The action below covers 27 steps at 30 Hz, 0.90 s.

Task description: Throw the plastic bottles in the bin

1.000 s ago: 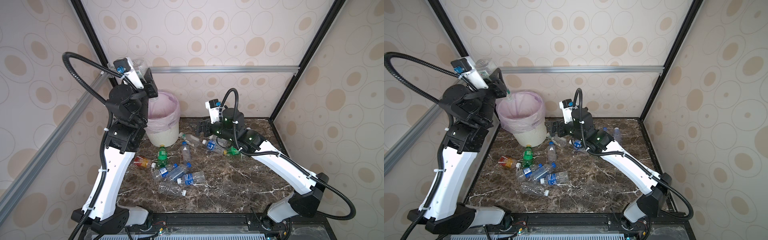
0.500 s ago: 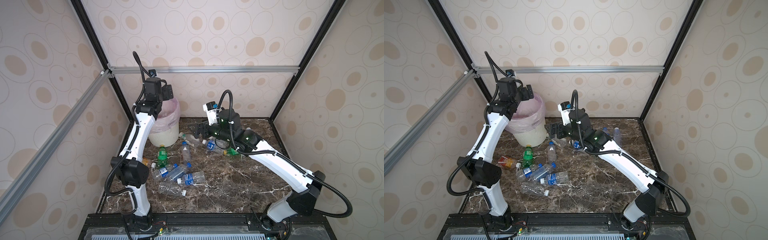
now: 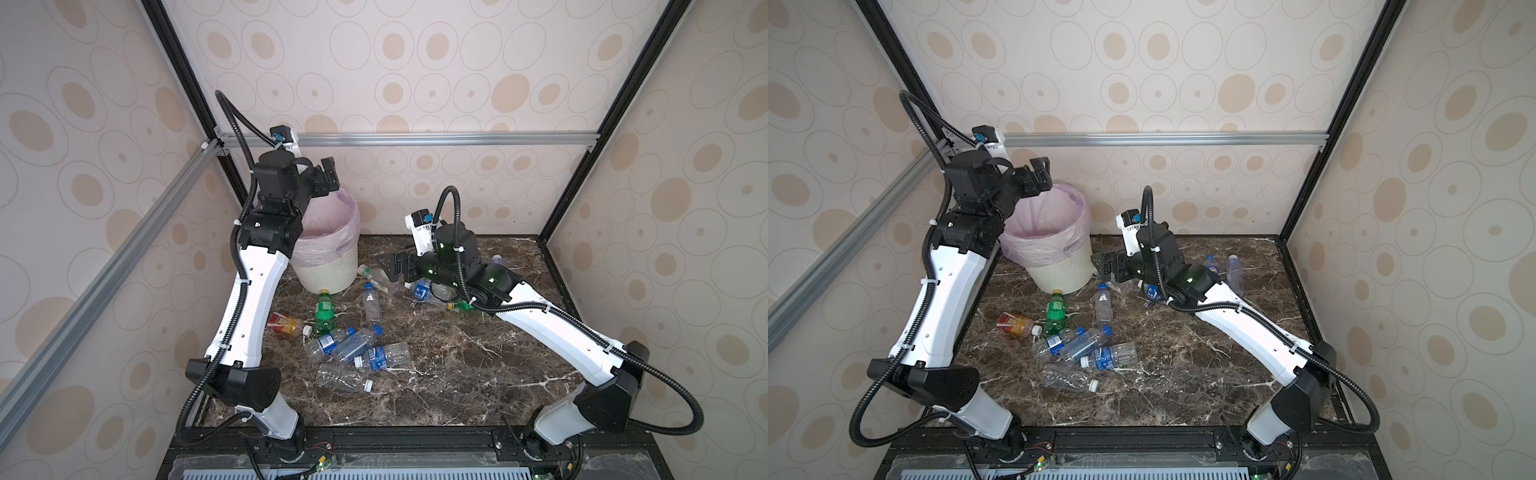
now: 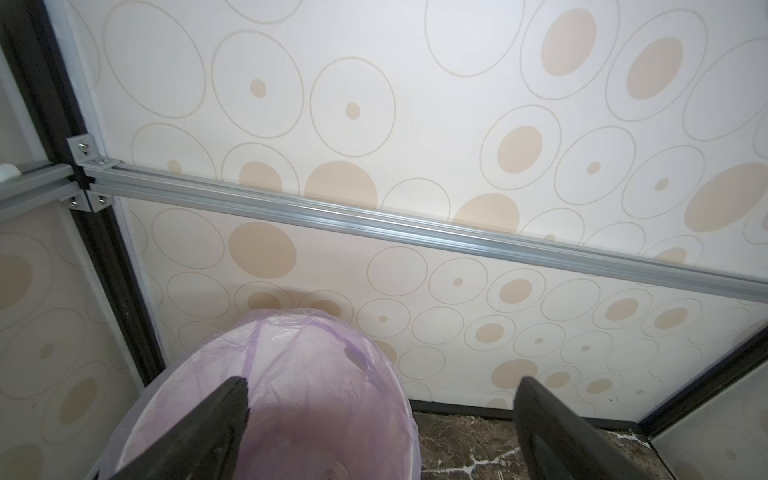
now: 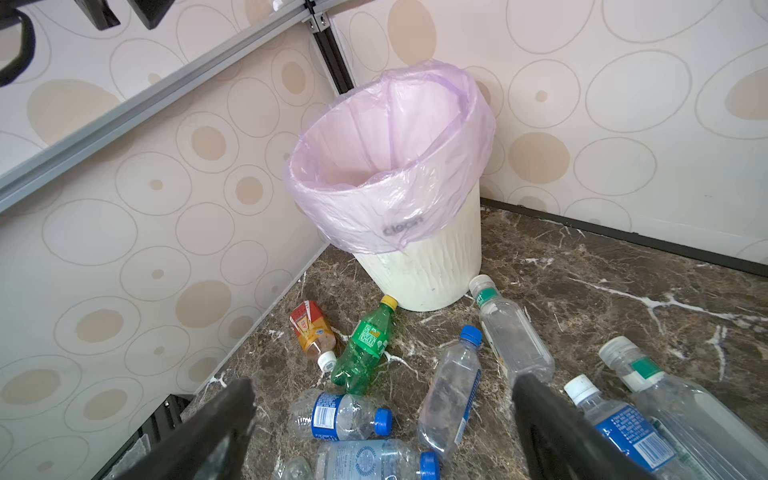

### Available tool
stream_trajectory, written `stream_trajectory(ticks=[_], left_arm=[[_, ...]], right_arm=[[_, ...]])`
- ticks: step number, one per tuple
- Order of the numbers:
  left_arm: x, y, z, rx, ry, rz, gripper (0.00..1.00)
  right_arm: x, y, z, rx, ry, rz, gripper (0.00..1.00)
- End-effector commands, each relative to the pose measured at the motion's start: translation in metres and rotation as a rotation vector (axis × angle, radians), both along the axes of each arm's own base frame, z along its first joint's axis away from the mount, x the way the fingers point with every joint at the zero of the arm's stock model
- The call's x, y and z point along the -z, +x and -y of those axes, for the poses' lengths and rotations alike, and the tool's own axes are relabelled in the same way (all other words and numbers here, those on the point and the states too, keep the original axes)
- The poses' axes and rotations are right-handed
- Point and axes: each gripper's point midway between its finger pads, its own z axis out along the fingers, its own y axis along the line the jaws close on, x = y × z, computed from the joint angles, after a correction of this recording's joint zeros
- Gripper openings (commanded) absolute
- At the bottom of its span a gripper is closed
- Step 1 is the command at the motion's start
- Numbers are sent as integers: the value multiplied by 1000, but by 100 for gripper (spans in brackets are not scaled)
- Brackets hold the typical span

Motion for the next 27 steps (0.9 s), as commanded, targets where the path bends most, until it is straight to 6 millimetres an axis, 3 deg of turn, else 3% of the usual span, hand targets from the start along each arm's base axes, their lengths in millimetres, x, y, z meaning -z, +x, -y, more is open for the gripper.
stream_trajectory(ticks=[1,8,17,24,27], left_arm=[[18,-2,18,71,-20,-52,99],[32,-20,43,156,-45,-91,99],[84,-47,83,274,-117,-211,99],[148,-79,104,321,-111,-362,99],[186,-97,109,312,-77,-463,99]], right_arm=[[-6,-8,7,14,15,12,100],[16,-12,17,35,-27,-19,100],[71,-29,45,78,-116,-83,100],[109,-41,70,130,-161,-125,100],[121,-42,78,147,-167,-148,100]])
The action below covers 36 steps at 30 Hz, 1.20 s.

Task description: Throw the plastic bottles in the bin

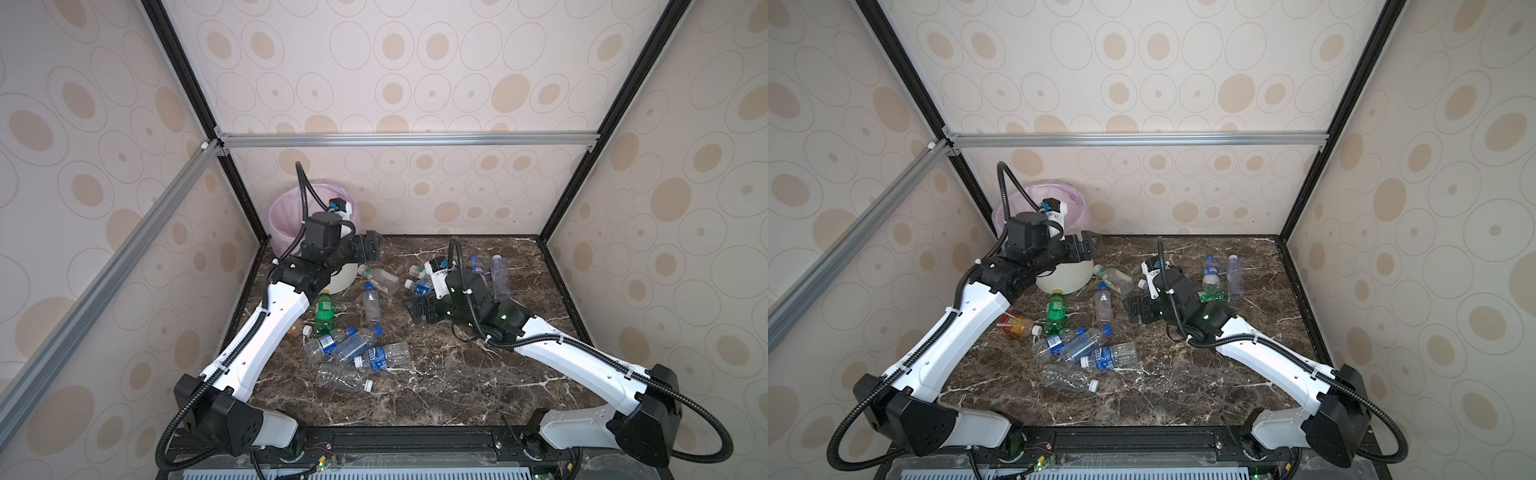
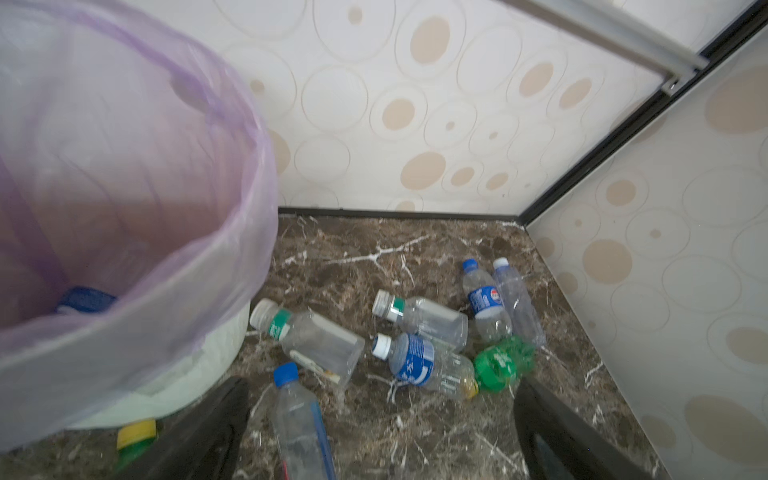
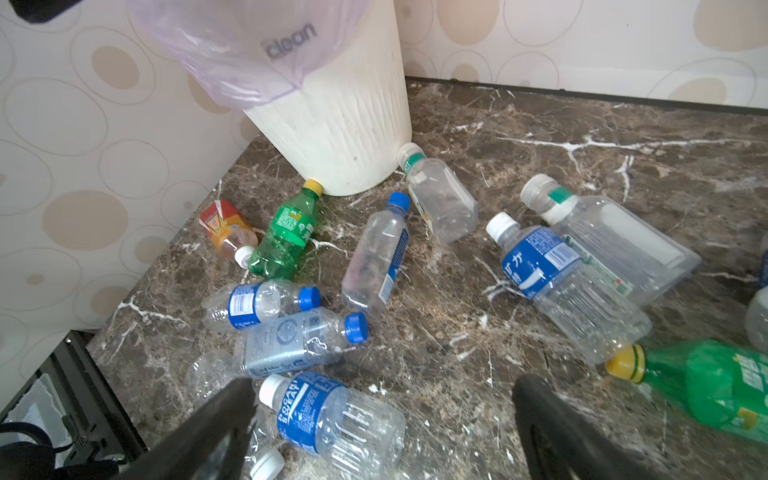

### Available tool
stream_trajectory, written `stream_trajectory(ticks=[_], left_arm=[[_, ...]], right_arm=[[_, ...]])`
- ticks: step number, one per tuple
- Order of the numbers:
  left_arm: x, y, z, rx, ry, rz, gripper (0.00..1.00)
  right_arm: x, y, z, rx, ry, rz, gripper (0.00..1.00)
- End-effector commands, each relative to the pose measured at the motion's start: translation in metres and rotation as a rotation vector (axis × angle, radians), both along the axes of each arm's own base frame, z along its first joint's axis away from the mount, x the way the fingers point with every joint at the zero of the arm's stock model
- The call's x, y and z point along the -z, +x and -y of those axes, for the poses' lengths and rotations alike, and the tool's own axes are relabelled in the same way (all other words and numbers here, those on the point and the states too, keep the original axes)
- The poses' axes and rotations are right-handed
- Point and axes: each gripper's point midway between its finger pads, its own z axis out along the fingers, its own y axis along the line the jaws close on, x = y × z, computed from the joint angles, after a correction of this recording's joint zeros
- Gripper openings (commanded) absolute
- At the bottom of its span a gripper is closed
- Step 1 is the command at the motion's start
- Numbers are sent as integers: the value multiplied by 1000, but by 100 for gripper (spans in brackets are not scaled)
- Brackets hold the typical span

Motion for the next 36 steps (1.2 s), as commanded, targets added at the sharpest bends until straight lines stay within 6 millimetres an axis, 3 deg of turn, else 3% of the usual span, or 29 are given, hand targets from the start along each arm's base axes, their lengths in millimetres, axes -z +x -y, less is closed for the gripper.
stream_trajectory(ticks=[1,5,12,18,24,29,36], left_arm=[[29,-21,-2,-27,40,-97,99],[76,-37,-21,-96,150,-252,99],[100,-63,-35,-189,72,-361,99],[139,-76,-50,-272,132,-490,99],[164,-85,-29,-191,27,-547,99],[170,-88,-8,-81,-70,-542,99],[173,-85,-12,-82,-92,-543,99]], right_arm=[[3,0,10,42,17,-2,100],[17,2,17,61,5,-32,100],[36,10,24,97,3,-84,100],[46,12,19,77,-15,-94,100],[65,3,3,-29,-37,-152,100],[90,-14,-9,-122,-90,-196,100],[120,-39,-29,-258,-144,-225,100]])
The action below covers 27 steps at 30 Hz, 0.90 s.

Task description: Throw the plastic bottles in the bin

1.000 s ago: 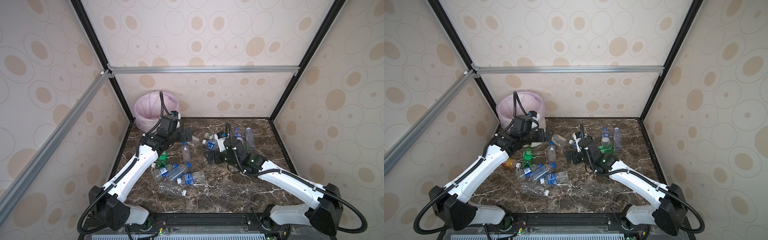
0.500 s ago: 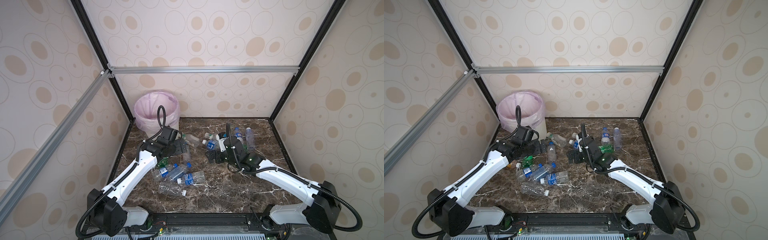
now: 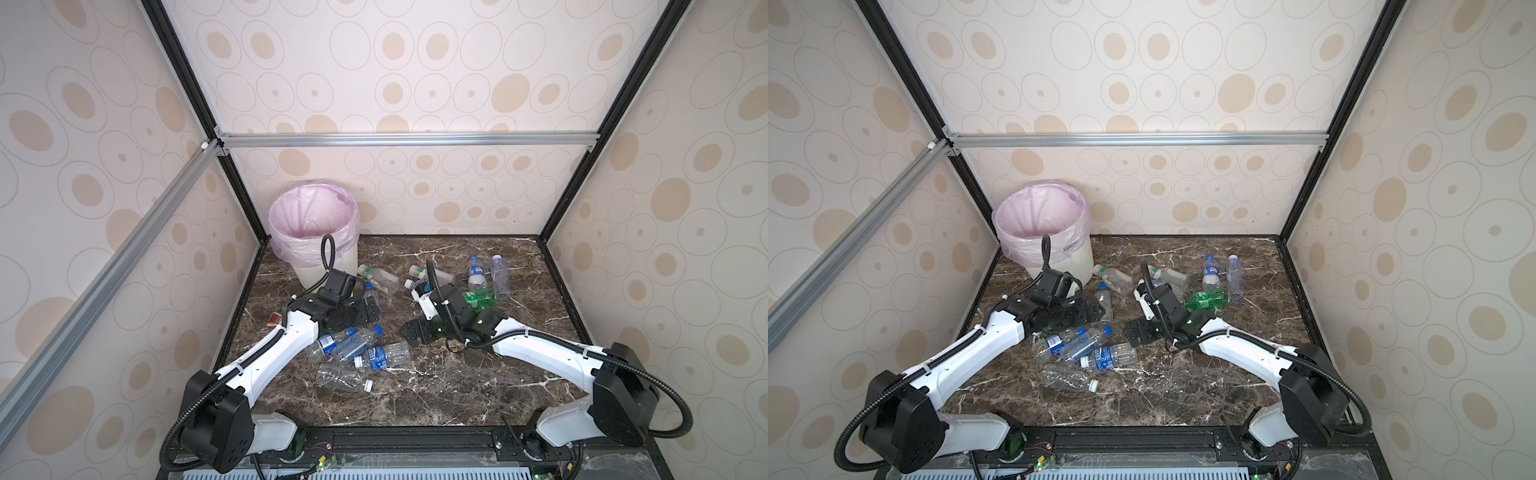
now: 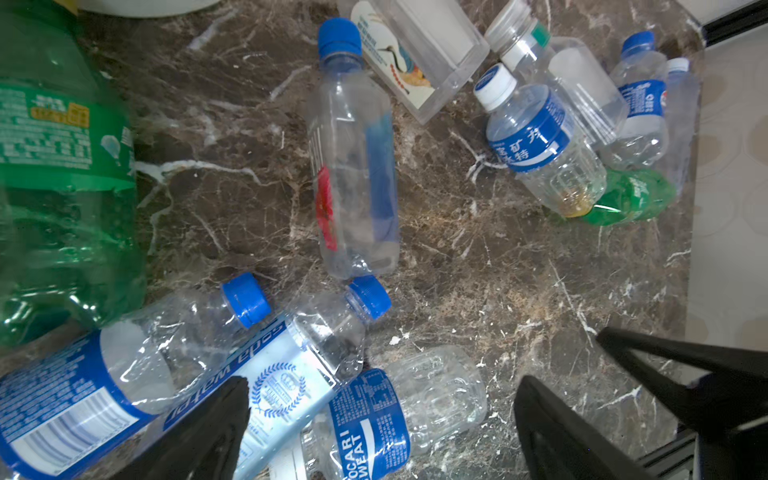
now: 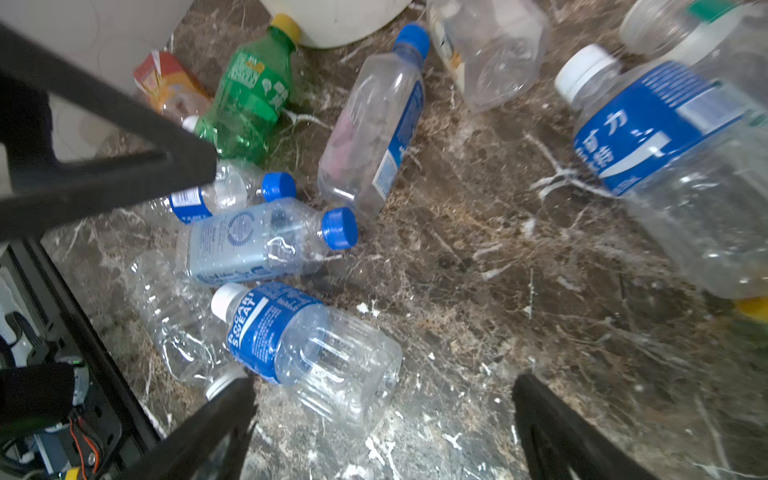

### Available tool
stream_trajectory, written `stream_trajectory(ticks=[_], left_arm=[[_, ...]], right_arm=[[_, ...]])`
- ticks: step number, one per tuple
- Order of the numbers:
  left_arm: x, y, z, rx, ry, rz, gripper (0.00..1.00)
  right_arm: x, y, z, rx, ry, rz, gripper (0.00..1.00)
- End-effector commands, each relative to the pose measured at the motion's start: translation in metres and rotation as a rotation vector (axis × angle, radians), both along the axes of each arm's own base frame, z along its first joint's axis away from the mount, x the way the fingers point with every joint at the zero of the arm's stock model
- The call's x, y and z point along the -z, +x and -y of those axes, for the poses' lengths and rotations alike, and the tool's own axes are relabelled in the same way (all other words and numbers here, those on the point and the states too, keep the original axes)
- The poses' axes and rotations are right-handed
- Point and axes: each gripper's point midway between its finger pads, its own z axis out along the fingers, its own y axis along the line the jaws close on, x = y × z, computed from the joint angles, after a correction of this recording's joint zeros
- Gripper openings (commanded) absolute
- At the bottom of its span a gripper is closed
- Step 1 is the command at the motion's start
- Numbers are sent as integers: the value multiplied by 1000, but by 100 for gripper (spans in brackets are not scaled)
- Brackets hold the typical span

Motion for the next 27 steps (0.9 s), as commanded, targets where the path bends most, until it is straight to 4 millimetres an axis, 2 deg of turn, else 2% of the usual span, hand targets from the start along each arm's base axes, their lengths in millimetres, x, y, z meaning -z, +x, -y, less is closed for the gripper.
stream_trajectory(ticks=[1,11,16,27], left_arm=[[-14,4,0,-9,-52,38,99],[-9,1,-21,-49,-59,33,99],[-8,0,-23,-53,-74,34,99],[-4,0,-22,-52,-118,28,99]], right_arm=[[14,-17,-15,-111,-18,0,100],[36,-26,-45,-218,-65,-10,100],[46,-30,-54,-248,-102,-10,100],[61,-28,-54,-226,-155,-8,100]])
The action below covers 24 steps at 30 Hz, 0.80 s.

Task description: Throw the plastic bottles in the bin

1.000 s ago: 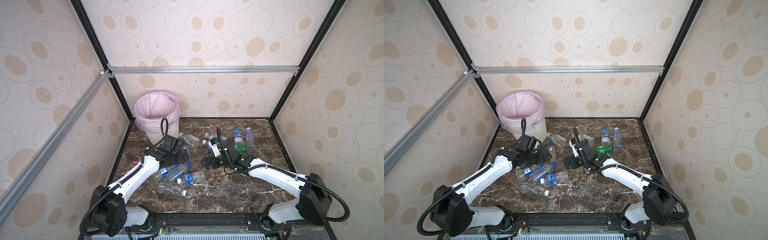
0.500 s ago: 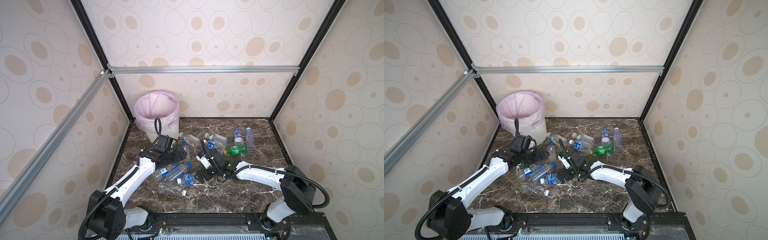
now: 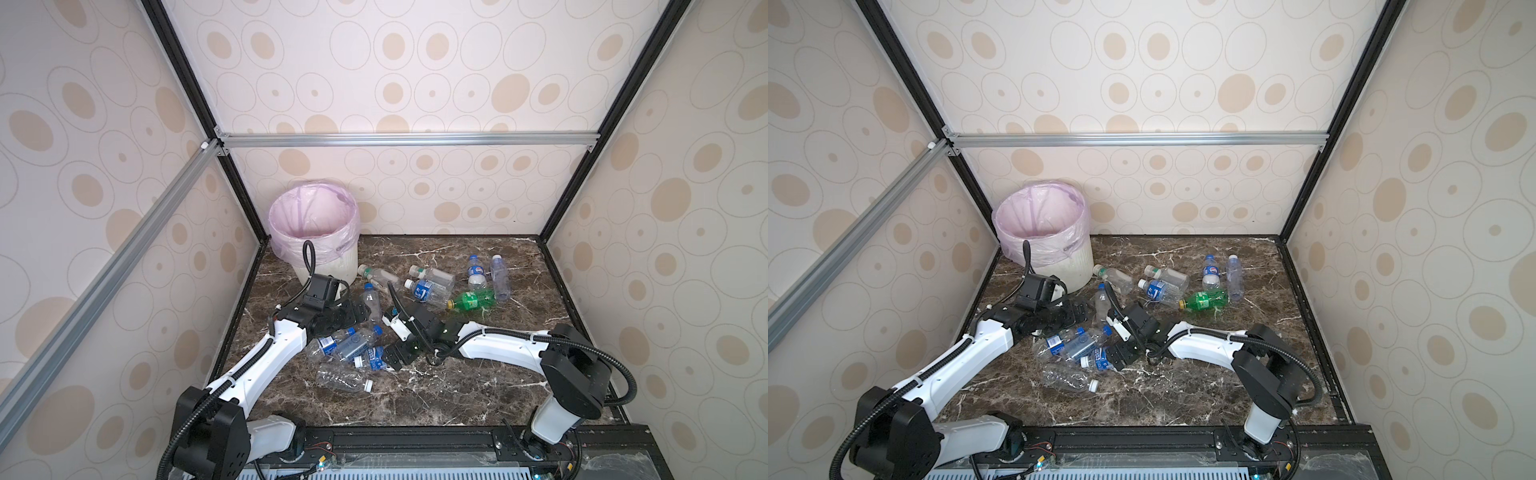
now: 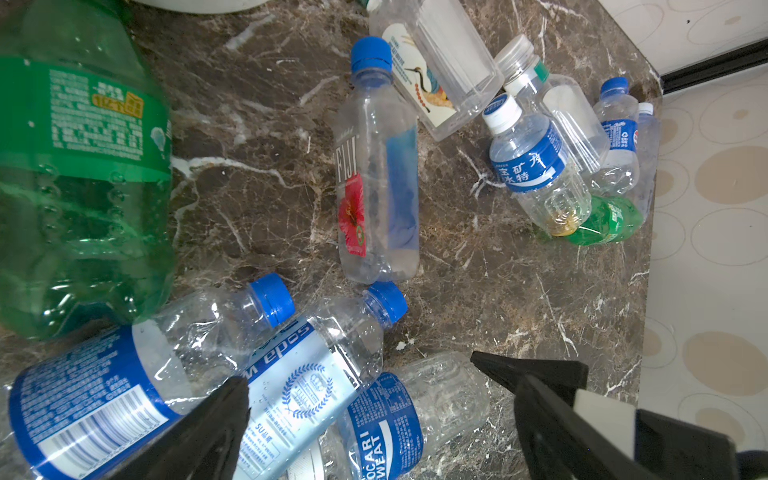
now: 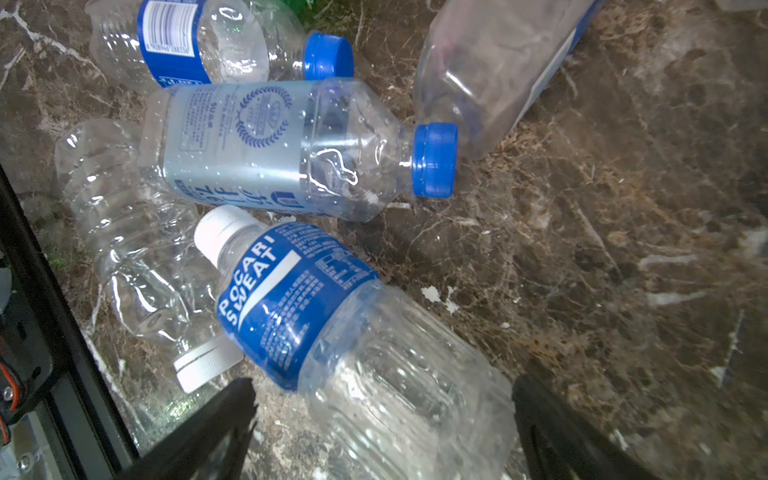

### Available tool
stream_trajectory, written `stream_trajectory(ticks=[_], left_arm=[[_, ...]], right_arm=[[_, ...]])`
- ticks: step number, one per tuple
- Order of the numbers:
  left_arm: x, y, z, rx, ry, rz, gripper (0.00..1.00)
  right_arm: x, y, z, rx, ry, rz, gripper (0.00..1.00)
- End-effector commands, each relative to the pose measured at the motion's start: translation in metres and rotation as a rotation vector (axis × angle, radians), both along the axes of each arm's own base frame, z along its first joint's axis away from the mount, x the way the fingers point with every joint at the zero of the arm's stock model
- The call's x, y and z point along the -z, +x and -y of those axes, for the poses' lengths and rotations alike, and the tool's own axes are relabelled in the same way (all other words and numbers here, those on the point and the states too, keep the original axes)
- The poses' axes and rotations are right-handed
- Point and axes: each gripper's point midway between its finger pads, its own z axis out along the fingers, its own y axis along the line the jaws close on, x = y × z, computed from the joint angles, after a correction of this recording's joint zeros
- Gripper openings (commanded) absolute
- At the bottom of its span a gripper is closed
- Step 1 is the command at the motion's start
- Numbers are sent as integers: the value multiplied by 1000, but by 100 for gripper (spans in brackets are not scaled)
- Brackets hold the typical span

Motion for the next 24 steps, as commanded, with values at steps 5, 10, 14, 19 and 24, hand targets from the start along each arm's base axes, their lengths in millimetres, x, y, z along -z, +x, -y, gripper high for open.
stream_trajectory(ticks=[5,10,14,19,24], left_arm=[[-14,3,0,-7,-34,44,99],[-13,3,0,-11,-42,44,99],[-14,4,0,-13,-42,47,99],[-15,5,1,-13,-44,50,99],[-12,4,1,-15,-48,44,99]], right_arm=[[4,3,2,5,-43,32,100],[6,4,5,17,-49,37,100],[10,3,8,20,-62,31,100],[12,3,13,35,-70,39,100],[11,5,20,55,-85,59,100]])
